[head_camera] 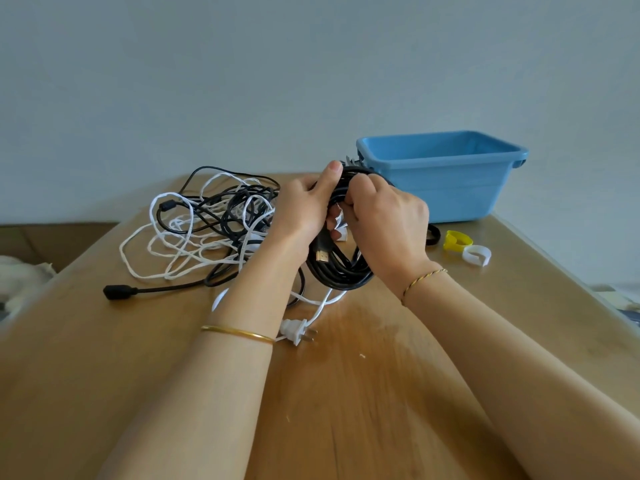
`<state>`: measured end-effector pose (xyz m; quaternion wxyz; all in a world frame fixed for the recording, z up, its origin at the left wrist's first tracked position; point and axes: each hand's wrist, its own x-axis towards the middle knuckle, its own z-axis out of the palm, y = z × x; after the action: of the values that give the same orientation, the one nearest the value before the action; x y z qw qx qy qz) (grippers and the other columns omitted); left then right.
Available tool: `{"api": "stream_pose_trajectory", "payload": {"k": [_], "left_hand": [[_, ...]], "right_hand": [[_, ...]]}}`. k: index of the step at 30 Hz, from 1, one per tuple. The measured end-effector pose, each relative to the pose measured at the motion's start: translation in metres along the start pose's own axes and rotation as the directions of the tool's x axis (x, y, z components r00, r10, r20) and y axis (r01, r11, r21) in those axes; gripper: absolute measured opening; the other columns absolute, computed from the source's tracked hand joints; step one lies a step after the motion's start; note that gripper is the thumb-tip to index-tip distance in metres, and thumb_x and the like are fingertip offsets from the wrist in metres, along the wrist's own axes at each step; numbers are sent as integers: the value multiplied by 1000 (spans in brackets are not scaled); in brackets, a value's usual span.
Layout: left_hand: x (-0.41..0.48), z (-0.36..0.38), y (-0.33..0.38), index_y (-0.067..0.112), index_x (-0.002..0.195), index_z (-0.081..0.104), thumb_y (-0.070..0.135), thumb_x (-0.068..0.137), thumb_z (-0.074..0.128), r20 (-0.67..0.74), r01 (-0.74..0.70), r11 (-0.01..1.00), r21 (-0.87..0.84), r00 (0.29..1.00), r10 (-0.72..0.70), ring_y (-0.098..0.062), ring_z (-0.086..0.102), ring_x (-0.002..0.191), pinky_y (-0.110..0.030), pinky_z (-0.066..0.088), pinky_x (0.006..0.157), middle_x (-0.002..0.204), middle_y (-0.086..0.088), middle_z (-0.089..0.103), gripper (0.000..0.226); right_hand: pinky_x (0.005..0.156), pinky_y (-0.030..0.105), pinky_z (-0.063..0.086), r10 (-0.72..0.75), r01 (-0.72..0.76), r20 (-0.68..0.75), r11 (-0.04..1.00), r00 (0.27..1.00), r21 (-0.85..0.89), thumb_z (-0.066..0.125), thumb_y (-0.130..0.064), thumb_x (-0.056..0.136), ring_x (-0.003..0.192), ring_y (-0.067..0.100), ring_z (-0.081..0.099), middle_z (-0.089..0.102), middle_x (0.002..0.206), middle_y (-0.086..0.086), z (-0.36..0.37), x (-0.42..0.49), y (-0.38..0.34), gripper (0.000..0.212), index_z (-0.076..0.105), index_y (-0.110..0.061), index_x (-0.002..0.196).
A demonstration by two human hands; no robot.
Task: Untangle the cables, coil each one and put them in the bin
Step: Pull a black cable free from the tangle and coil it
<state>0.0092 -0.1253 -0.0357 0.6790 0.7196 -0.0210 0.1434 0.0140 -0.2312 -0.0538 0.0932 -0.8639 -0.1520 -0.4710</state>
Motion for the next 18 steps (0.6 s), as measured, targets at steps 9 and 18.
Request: {"api": "stream_pose_trajectory", "payload": {"k": [9,18], "left_hand": [[1,-9,-1,18,85,58,34,100,47,-3,-33,998,-46,999,33,-13,41,38,-27,44,42,56,-6,49,25],[0,-4,-2,13,104,64,26,102,43,67,-106,991,85,993,100,-9,42,38,-26,44,41,54,-3,49,25]], "right_hand": [[58,32,32,11,-24,253,998,967,49,52,-22,94,73,26,47,48,91,4,-21,15,1,11,49,-11,96],[69,42,47,-56,-11,154,915,987,403,65,-15,81,93,20,47,66,91,-2,-10,21,19,10,63,-8,88]]}}
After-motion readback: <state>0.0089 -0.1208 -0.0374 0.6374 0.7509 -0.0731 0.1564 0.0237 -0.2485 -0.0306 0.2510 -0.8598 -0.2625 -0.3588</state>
